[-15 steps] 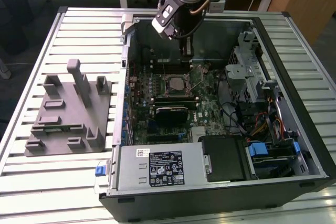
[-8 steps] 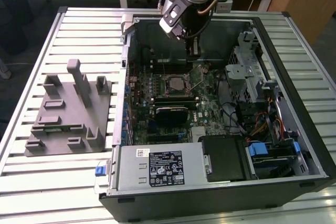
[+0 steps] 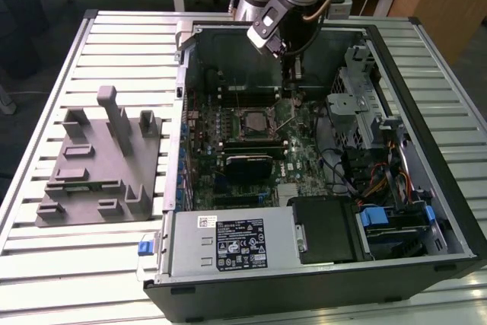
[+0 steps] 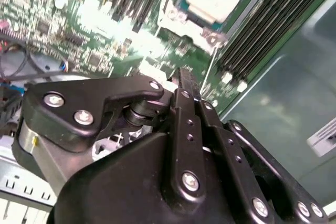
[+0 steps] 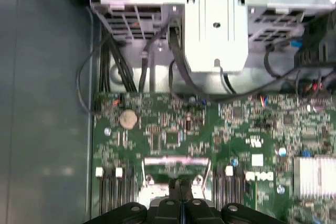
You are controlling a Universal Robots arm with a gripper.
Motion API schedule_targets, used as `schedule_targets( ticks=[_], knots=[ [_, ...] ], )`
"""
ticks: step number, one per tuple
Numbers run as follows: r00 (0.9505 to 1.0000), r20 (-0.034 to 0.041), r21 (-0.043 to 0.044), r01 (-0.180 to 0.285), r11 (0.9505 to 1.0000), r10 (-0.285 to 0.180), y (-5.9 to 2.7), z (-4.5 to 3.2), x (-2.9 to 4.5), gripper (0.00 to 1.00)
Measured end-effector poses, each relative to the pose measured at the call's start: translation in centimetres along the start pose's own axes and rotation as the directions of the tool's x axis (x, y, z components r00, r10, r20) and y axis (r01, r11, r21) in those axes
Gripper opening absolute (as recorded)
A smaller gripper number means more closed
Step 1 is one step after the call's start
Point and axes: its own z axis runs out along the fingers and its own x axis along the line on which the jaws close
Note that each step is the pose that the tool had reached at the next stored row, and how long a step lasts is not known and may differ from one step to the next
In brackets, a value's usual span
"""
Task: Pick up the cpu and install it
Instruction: 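Close the cpu cover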
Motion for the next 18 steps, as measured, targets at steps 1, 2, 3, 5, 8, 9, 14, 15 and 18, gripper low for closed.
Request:
schedule_targets(
  ticks=[1, 2, 3, 5, 8, 9, 14, 15, 18],
  knots=[
    [1.0, 0.0, 0.0, 0.0, 1.0, 0.0, 0.29, 0.01, 0.0, 0.11],
    [1.0, 0.0001, 0.0, 0.0, 1.0, 0.0, 0.56, 0.02, 0.0, 0.11],
    [1.0, 0.0001, 0.0, 0.0, 1.0, 0.0, 0.84, 0.03, 0.0, 0.11],
    [1.0, 0.0001, 0.0, 0.0, 1.0, 0.0, 1.32, 0.05, 0.01, 0.11],
    [1.0, 0.0002, 0.0001, 0.0, 1.0, 0.0, 2.04, 0.07, 0.02, 0.11],
    [1.0, 0.0001, 0.0001, 0.0, 1.0, 0.0, 2.26, 0.08, 0.02, 0.11],
    [1.0, 0.0001, 0.0003, 0.0, 1.0, 0.0, 3.33, 0.14, 0.03, 0.11],
    [1.0, 0.0001, 0.0003, 0.0, 1.0, 0.0, 3.48, 0.17, 0.03, 0.11],
    [1.0, 0.0002, 0.0008, -0.001, 1.0, 0.001, 3.91, 0.35, 0.04, 0.11]
  ],
)
